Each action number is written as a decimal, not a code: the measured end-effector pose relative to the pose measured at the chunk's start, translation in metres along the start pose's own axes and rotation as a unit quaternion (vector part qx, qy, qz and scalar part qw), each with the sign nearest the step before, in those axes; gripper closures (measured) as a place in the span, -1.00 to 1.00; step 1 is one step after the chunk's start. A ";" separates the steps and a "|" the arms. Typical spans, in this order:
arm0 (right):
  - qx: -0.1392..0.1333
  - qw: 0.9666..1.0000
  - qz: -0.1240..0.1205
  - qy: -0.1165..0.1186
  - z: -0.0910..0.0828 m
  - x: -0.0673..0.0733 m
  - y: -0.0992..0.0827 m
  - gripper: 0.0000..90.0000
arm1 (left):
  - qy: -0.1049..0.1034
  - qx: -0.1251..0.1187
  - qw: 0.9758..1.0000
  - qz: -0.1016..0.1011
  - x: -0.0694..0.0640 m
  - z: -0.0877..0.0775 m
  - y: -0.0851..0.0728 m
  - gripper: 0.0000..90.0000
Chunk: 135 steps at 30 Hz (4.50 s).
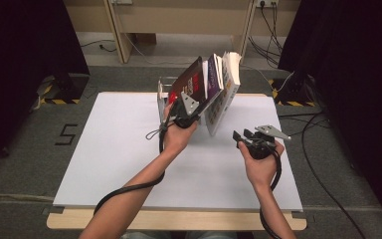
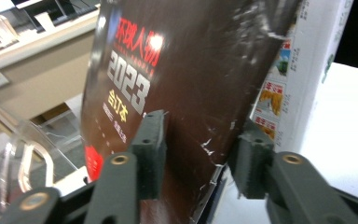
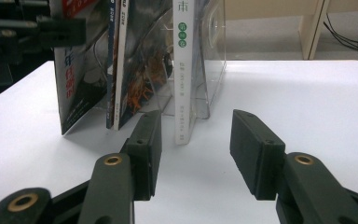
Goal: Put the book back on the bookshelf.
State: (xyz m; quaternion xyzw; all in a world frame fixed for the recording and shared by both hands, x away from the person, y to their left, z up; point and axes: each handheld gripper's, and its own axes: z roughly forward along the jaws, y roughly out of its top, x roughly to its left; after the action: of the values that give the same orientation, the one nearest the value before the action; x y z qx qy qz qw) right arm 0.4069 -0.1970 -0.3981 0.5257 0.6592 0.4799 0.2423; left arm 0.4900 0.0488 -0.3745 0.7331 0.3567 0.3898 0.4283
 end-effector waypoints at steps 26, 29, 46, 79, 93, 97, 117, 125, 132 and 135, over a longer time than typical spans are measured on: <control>0.013 1.000 -0.003 -0.002 0.004 -0.002 -0.005 0.20 | 0.074 -0.082 0.981 -0.158 0.075 -0.033 -0.013 0.91; 0.015 1.000 -0.001 -0.002 0.005 -0.001 -0.005 0.20 | 0.081 -0.086 0.979 -0.164 0.081 -0.038 -0.018 0.91; 0.019 1.000 -0.005 -0.005 0.005 -0.002 -0.007 0.20 | 0.116 -0.106 0.957 -0.243 0.113 -0.052 -0.048 0.80; 0.021 1.000 -0.003 -0.005 0.005 -0.003 -0.008 0.20 | 0.082 -0.079 0.963 -0.246 0.112 -0.048 -0.051 0.05; 0.021 1.000 -0.004 -0.005 0.006 -0.002 -0.009 0.20 | 0.077 -0.075 0.962 -0.251 0.112 -0.054 -0.053 -0.11; 0.021 1.000 -0.004 -0.005 0.005 -0.002 -0.009 0.20 | 0.072 -0.072 0.963 -0.248 0.112 -0.059 -0.056 -0.19; 0.021 1.000 -0.002 -0.008 0.004 -0.003 -0.010 0.20 | 0.051 -0.065 0.969 -0.233 0.115 -0.092 -0.065 -0.32; 0.020 1.000 -0.002 -0.009 0.003 -0.003 -0.010 0.20 | 0.043 -0.063 0.969 -0.234 0.117 -0.104 -0.069 -0.32; 0.022 1.000 -0.002 -0.010 0.002 -0.003 -0.011 0.20 | 0.036 -0.060 0.970 -0.232 0.116 -0.116 -0.074 -0.32; 0.020 1.000 -0.002 -0.010 0.001 -0.004 -0.011 0.20 | 0.032 -0.055 0.971 -0.230 0.117 -0.121 -0.078 -0.33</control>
State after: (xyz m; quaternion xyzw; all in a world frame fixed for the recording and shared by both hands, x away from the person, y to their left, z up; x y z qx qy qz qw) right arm 0.4042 -0.1998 -0.4087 0.5336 0.6678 0.4606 0.2390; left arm 0.4210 0.2204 -0.3746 0.5937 0.5074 0.3233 0.5344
